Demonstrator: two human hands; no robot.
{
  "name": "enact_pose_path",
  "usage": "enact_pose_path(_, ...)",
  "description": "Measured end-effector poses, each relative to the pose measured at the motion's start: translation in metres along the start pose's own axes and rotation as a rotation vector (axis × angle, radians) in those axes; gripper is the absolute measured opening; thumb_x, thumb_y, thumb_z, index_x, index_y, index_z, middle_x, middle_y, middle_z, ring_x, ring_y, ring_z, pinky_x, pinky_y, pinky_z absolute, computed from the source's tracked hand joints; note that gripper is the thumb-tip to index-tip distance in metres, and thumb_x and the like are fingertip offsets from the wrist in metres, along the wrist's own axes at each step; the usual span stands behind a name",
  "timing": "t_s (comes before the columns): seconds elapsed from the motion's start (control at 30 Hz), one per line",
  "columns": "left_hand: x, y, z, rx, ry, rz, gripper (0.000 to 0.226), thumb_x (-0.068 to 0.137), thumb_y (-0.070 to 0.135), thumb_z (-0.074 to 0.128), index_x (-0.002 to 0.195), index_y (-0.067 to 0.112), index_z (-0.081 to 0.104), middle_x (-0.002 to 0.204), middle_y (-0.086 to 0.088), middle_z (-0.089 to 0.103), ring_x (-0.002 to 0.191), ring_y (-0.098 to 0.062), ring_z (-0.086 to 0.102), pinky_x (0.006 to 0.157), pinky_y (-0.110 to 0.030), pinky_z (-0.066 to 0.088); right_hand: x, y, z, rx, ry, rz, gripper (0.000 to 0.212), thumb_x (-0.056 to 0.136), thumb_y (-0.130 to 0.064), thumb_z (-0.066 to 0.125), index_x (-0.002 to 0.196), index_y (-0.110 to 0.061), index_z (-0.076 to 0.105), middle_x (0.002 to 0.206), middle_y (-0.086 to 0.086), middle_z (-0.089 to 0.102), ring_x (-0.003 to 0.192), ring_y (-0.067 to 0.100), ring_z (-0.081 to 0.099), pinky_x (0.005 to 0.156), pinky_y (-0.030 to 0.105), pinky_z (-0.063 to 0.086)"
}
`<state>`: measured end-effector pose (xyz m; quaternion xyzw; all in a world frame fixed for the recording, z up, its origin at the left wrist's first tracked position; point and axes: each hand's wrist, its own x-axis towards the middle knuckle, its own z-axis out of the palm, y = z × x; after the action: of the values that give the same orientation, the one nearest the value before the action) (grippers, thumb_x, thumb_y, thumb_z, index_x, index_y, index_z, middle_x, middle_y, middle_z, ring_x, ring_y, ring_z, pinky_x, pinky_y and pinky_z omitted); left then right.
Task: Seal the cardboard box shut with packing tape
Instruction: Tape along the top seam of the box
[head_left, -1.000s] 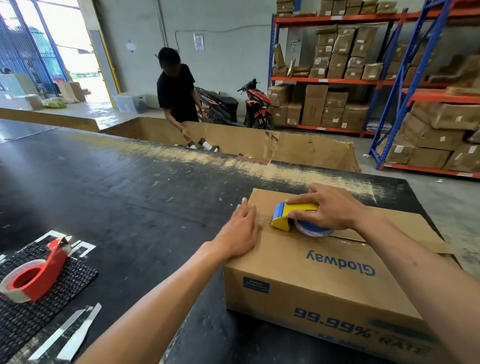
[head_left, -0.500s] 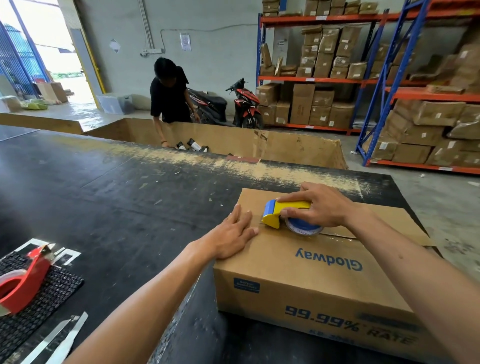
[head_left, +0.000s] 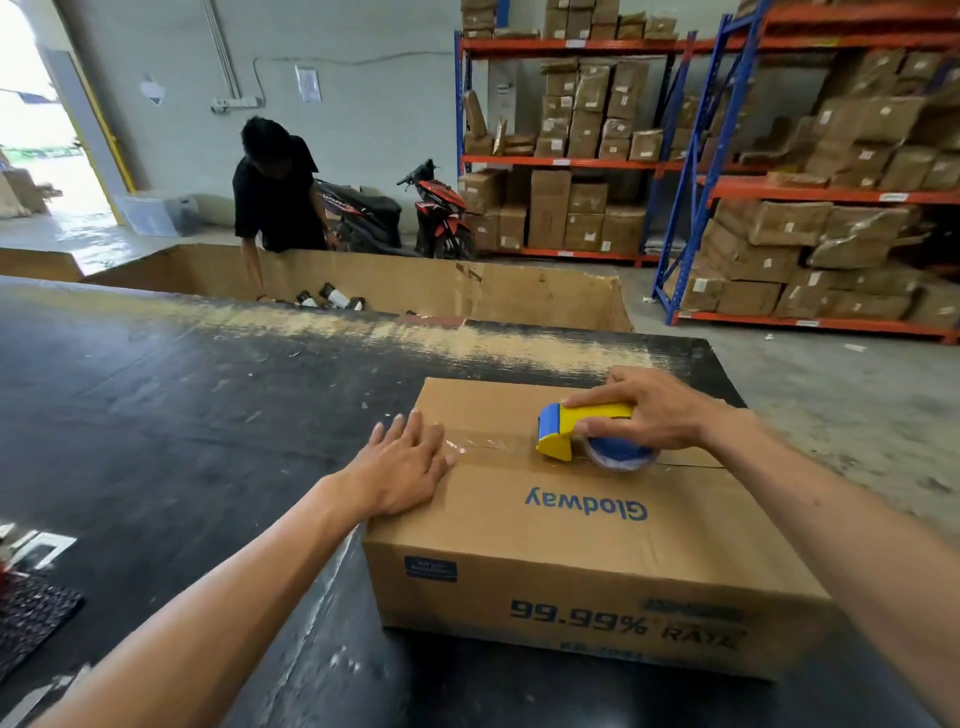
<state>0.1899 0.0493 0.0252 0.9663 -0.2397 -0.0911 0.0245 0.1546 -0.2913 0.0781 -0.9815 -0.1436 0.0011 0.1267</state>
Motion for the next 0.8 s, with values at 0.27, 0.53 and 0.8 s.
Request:
enact_pose_path(0.27,0.033,0.075,0.0,0.028,0.074,0.215,0.096,0.089,0.079,0.017,0.157,0.017,-0.01,0.163,-0.011,-0.019,0.149,-0.026,-0.02,0.122,-0.047,-0.009,-0.004,-0.004,-0.022,0.189,-0.171,0.064,0.045,0.083,-0.059,0.07,0.125,-0.062,0.053,0.13,-0.02,0.046,0.115,0.008,0.044,0.095,0.034,0.039)
enact_pose_path(0.53,0.049,0.082,0.019,-0.045,0.025,0.238,0.105,0.08,0.088,0.02,0.155,0.023,-0.013,0.164,-0.006,-0.016,0.15,-0.019,-0.016,0.122,-0.045,-0.008,0.0,-0.009,-0.005,0.056,-0.048,0.045,0.048,0.071,-0.071,0.066,0.113,-0.051,0.053,0.117,-0.006,0.059,0.101,0.019,0.054,0.083,0.042,0.047)
enact_pose_path(0.8,0.05,0.08,0.02,-0.05,0.027,0.247,0.103,0.08,0.089,0.018,0.156,0.024,-0.011,0.164,-0.005,-0.015,0.15,-0.018,-0.016,0.123,-0.045,-0.007,0.001,-0.01,-0.006,0.084,-0.001,0.051,0.052,0.07,-0.083,0.057,0.117,-0.062,0.064,0.089,-0.016,0.054,0.087,0.009,0.052,0.072,0.032,0.038)
